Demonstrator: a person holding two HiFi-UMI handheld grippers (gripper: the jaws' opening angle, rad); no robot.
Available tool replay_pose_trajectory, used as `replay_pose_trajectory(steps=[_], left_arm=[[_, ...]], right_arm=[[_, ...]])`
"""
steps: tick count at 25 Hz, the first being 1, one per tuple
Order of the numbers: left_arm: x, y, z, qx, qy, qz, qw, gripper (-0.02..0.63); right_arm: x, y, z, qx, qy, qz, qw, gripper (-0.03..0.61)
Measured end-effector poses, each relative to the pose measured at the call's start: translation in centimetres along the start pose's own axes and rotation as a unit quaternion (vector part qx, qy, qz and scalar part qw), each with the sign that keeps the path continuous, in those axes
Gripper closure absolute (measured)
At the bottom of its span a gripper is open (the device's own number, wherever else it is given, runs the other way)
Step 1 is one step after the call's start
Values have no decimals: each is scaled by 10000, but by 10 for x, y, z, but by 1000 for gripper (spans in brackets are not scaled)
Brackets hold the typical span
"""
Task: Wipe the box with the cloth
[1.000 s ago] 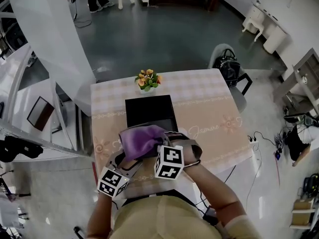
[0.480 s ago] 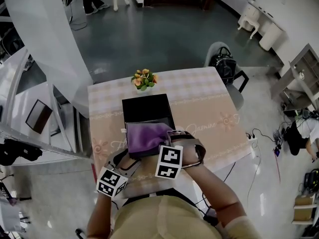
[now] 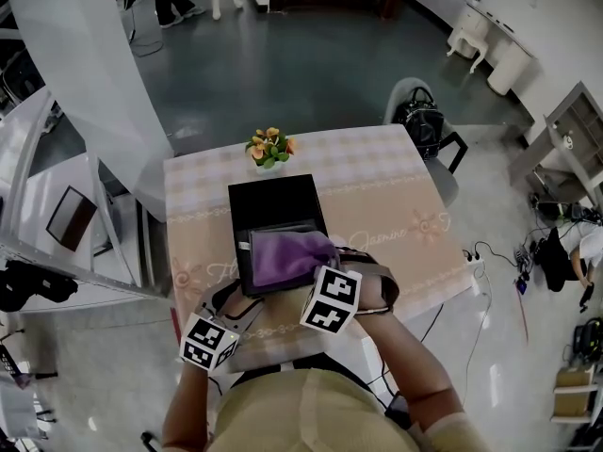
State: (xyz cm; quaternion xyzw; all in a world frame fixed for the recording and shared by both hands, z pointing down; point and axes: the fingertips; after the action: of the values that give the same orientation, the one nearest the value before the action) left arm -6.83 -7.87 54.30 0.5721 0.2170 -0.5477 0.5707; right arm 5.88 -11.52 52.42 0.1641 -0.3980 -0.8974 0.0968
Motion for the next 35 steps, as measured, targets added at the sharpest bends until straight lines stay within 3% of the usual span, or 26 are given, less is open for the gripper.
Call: replay_pose_trajectory(steps=[5,8,10,13,15,20,24,30,35], left_arm=[[1,0,0,10,-23,-33,10000,351],[1,-1,-1,23,-21,-84,10000,351],[2,-3,-2,20,18,-89,10000,351],[3,-7,-2,6,46,-107,9999,351],[4,-12,-3,8,7,-182,9998,351],[13,-33,-2,136,-38,-469,9988,351],[19,-56,3,431,-81,-685,9967,351],[30,-86,3,723,-215,-1010,9920,359],[14,-99,-3,923,-364,-904,9910,371]], right_arm=[[-8,-10,-12,85,830,-367,9958,523],[-8,-18,-24,-39,1370,-767,9876,523],[-6,-30,-35,-93,1886,-1211,9745,522],[6,-59,-55,5,2610,-2045,9434,522],[15,-82,-63,108,2827,-2576,9239,522],[40,-130,-61,270,2560,-3707,8923,522],[58,-155,-41,720,2442,-4166,8727,522],[78,-154,15,1470,1881,-4161,8774,522],[93,-132,63,1474,996,-4290,8856,523]])
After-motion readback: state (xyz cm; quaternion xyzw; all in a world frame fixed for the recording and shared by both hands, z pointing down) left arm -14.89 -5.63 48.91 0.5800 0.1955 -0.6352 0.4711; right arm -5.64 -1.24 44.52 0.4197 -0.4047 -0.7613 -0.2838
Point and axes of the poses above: the fingertips, and each gripper's own axes: y forward along the fingers, z to its left, x out of its top, and after that the axes turned 15 degrees about -x, right-handed
